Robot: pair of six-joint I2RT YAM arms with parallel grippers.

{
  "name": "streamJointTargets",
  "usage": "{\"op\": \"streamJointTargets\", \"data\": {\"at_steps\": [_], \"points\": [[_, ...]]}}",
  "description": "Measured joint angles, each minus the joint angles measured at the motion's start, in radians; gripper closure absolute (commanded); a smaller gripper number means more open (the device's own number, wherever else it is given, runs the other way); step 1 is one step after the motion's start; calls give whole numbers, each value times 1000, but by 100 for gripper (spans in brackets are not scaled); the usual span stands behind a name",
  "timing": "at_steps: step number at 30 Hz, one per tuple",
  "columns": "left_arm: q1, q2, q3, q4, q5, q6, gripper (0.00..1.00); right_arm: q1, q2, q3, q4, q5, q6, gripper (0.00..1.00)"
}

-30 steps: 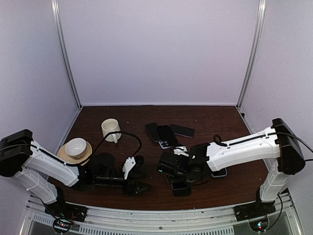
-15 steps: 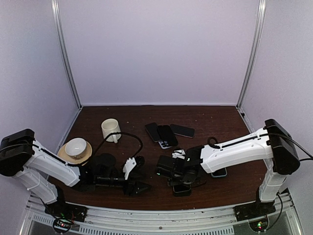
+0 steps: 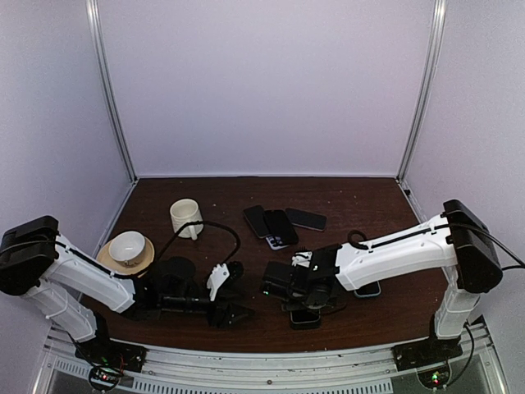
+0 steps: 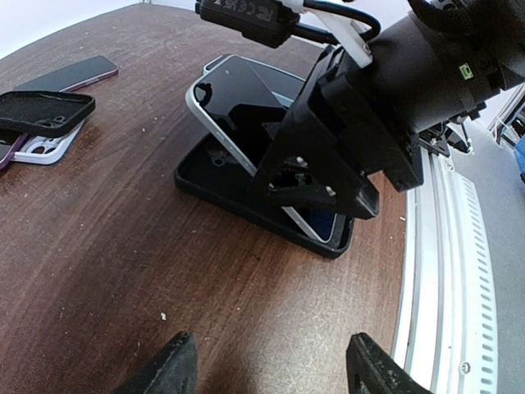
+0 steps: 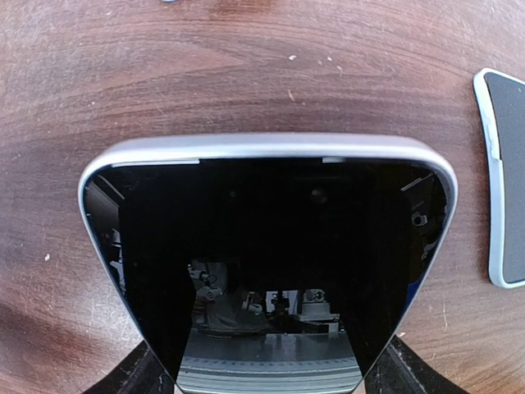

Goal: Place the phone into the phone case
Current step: Install the phone into the phone case.

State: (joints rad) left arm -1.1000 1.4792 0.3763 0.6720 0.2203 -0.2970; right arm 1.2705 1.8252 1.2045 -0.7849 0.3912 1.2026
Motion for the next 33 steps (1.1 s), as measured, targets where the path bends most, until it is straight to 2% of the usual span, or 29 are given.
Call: {"op": "streamJointTargets", "data": {"at_steps": [17, 19, 21, 25, 33], "points": [[0, 0, 7, -18, -2, 6, 34, -4, 16, 3, -11, -22, 51, 100], [0, 0, 7, -19, -2, 8, 34, -8, 22, 3, -10, -28, 58, 97], [0, 0, 7, -19, -4, 9, 34, -12, 30, 5, -8, -34, 60, 91], [0, 0, 7, -21, -5, 11, 34, -19, 56, 17, -12, -44, 58, 67], [0, 0, 7, -23, -11, 11, 34, -28, 63, 18, -10, -61, 46, 42]]}}
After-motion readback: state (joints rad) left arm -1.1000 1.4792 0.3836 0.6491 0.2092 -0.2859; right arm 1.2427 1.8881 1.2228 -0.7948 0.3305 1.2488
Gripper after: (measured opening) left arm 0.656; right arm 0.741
